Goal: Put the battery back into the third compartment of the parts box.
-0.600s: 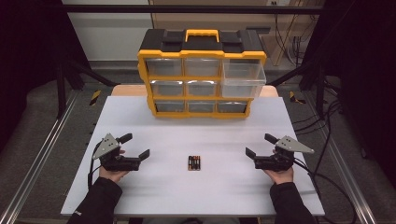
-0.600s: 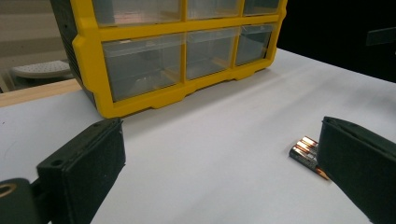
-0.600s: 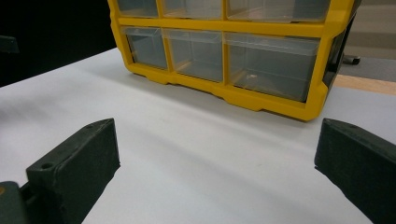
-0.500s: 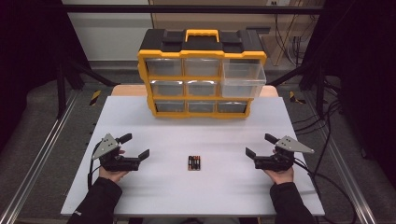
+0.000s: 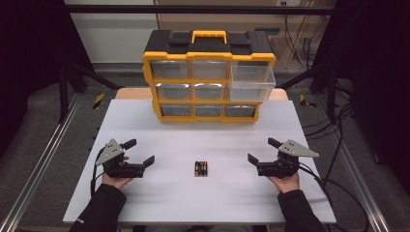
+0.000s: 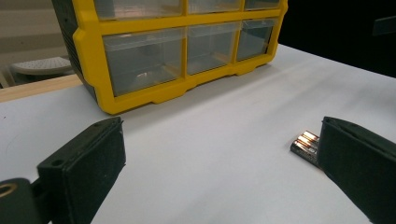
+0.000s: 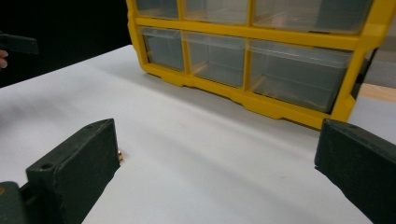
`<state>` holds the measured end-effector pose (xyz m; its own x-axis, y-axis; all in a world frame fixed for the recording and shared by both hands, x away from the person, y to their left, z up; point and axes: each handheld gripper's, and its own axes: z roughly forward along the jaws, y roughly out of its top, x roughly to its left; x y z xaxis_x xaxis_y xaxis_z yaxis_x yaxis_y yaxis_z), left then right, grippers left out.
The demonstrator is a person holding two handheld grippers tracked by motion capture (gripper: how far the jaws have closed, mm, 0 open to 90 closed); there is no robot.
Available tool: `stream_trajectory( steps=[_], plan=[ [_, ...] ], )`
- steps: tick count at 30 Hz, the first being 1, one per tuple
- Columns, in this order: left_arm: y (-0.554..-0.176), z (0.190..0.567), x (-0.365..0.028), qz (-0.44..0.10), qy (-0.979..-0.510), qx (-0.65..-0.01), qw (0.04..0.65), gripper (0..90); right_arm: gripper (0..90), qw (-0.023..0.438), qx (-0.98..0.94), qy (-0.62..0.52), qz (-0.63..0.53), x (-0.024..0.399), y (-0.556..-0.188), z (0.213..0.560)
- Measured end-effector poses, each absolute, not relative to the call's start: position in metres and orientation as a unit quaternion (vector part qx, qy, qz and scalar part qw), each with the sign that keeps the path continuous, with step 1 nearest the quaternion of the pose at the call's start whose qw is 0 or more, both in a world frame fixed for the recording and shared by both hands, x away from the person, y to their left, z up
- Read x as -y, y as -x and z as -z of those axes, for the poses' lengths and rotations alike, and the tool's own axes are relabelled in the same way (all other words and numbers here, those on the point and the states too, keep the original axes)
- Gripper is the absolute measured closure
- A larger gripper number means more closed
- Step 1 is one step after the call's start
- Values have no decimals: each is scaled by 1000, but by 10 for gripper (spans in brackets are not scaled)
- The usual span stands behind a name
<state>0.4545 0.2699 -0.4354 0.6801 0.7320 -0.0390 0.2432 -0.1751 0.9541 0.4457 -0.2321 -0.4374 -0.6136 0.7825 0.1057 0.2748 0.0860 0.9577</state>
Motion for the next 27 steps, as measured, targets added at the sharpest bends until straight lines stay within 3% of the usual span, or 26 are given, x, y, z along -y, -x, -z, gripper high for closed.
stream_trajectory(
  steps=[27],
  plan=[
    [-456, 438, -268, -220, -740, -335, 540, 9, 7, 189, -773, -350, -495, 144, -460, 444]
  ],
)
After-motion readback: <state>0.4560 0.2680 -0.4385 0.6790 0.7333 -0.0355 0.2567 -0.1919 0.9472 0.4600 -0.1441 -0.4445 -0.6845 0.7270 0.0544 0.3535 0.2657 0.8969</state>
